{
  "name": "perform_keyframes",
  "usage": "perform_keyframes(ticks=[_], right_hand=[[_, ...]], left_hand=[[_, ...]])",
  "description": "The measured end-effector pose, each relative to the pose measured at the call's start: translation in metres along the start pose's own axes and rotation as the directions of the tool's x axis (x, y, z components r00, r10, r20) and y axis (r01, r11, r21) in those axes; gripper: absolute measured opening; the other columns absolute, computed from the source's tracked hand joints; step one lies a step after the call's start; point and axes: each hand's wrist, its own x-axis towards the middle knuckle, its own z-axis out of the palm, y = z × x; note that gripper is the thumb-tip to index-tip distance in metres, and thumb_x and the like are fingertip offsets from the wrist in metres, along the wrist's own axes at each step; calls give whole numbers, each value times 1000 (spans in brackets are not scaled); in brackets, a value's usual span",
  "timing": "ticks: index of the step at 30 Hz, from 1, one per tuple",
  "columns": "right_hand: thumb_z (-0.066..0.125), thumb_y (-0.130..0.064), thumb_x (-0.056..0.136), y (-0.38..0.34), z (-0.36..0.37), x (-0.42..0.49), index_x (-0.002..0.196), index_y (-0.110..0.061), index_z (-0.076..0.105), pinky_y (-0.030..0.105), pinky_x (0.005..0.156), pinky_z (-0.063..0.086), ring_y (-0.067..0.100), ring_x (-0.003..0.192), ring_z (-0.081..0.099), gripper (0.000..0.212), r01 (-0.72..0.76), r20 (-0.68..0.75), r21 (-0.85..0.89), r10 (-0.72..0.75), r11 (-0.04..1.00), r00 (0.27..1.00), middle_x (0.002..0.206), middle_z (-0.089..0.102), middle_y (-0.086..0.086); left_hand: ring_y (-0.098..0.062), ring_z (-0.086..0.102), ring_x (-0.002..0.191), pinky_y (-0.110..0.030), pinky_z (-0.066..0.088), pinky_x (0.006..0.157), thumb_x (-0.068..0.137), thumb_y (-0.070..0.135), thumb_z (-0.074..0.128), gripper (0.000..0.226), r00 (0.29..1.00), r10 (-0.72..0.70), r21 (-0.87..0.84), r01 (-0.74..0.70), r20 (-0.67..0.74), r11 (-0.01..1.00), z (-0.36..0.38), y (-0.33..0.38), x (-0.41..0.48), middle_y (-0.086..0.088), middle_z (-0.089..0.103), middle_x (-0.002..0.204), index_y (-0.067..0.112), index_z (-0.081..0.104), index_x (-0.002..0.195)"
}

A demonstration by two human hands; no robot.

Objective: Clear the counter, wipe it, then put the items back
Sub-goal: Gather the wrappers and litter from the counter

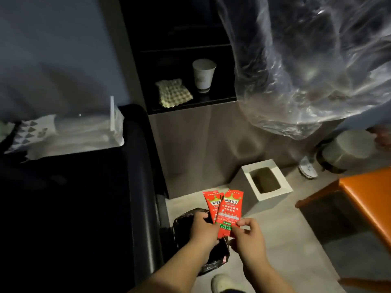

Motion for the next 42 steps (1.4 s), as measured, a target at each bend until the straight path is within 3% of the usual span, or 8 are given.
perform_keyframes(ticks=[6,9,16,19,24,28,33,42], right_hand=[[50,-3,93,29,-7,82,80,-11,46,24,48,38,21,60,54,16,-143,220,-243,198,959,955,79,61,13],[50,-5,93,53,-1,123,77,-13,48,23,52,40,22,69,56,18,-178,271,-363,286,915,919,85,62,13],[51,-7,92,122,45,196,76,-16,53,26,54,43,21,61,52,18,-240,326,-499,437,832,838,74,58,7],[54,-6,92,138,62,218,82,-17,52,17,48,37,12,58,46,14,-235,381,-577,512,782,770,70,53,1],[51,-12,94,156,66,240,117,-7,54,28,78,37,23,86,51,24,-182,363,-717,584,672,726,99,54,11],[54,-18,88,152,60,234,100,-10,61,32,77,41,26,82,53,16,-133,307,-776,553,617,774,91,61,14],[48,-13,85,103,53,214,80,-16,51,24,50,28,20,58,39,7,-25,349,-731,405,682,845,64,46,3],[48,-18,91,-49,45,129,98,-12,58,26,77,39,23,93,54,14,462,599,-626,8,628,801,99,62,7]], left_hand=[[-19,55,69,-23,43,51,93,-1,49,33,973,-181,-99,167,-146,981,28,-34,61,-16,57,103,14,44,121],[-30,58,91,-34,51,78,91,-4,49,28,947,-237,-118,216,-218,969,40,-60,97,-16,58,110,19,51,107],[-31,64,94,-38,54,81,87,5,55,22,871,-339,-114,319,-357,941,43,-124,179,-15,67,108,21,63,100],[-23,56,74,-34,50,70,92,11,52,23,866,-429,-160,400,-257,903,41,-139,203,-15,65,98,19,59,112],[-26,53,111,-29,45,87,97,19,46,43,857,-494,-66,489,-151,870,36,-157,219,-14,48,135,17,39,140],[-34,53,120,-37,45,98,96,12,47,34,872,-453,11,463,-188,886,31,-148,209,-22,52,130,5,50,129],[-33,60,107,-33,49,87,92,15,52,22,917,-283,126,328,-281,936,16,-101,173,-19,62,117,12,59,112],[-22,59,104,-17,45,84,92,16,52,22,923,138,386,12,-359,922,-17,28,73,-9,60,123,15,62,111]])
